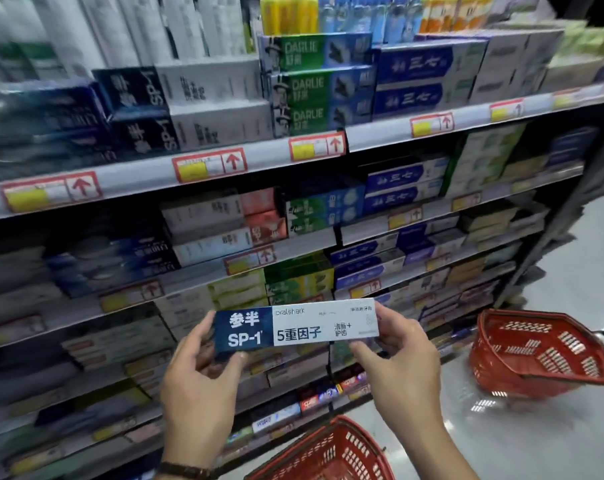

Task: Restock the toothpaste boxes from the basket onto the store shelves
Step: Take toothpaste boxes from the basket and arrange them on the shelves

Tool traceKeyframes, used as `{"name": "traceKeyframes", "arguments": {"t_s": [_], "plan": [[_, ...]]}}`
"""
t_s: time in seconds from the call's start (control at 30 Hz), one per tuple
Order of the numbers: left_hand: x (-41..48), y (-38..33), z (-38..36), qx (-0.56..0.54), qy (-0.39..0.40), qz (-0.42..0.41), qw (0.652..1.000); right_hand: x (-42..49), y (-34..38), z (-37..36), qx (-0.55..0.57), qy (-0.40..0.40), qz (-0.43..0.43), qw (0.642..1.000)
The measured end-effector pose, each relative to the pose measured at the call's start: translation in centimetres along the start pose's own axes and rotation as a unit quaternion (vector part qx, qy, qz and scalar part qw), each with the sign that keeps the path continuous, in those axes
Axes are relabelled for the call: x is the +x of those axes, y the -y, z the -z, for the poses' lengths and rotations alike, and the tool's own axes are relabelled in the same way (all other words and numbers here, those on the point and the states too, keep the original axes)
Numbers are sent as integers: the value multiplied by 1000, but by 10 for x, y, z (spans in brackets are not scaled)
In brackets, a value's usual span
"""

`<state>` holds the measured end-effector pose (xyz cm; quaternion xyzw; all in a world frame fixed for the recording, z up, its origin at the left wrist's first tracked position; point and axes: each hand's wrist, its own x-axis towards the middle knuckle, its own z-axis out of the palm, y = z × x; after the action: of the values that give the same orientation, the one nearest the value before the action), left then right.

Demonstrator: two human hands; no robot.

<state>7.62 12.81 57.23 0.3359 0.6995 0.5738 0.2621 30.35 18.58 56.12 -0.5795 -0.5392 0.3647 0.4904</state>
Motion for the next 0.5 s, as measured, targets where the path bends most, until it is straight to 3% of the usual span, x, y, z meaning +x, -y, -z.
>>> {"name": "traceKeyframes", "arguments": {"t_s": [0.5], "plan": [[10, -45, 33, -38, -85, -68, 993, 27, 74, -6, 49, 50, 89, 994]]}}
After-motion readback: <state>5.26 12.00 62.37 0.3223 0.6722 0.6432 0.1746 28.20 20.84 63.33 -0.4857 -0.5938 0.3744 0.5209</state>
